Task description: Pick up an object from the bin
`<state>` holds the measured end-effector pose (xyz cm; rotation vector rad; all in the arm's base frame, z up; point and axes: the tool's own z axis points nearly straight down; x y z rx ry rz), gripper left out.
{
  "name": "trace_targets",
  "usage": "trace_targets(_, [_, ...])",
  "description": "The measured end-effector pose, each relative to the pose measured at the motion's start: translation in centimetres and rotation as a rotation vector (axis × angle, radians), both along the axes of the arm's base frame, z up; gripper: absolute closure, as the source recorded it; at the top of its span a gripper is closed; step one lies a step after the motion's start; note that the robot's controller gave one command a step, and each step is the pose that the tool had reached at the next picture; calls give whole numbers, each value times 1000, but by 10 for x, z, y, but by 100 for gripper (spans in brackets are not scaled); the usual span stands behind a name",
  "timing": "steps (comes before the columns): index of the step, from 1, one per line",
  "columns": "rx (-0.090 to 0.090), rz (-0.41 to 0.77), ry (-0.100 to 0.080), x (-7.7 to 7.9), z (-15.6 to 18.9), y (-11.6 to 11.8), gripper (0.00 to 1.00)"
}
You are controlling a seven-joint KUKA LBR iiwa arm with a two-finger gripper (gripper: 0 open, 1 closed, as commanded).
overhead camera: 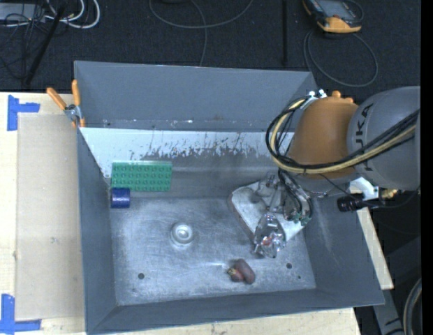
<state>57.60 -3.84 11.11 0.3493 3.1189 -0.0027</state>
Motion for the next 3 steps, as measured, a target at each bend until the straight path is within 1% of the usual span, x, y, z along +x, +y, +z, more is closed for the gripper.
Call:
trace_targets(1, [10,-241,-19,8,-13,7,0])
trace_targets(2, [16,-378,-27,11,-15,7,0])
trace_targets(3, [3,-382,0,2,-26,2,100])
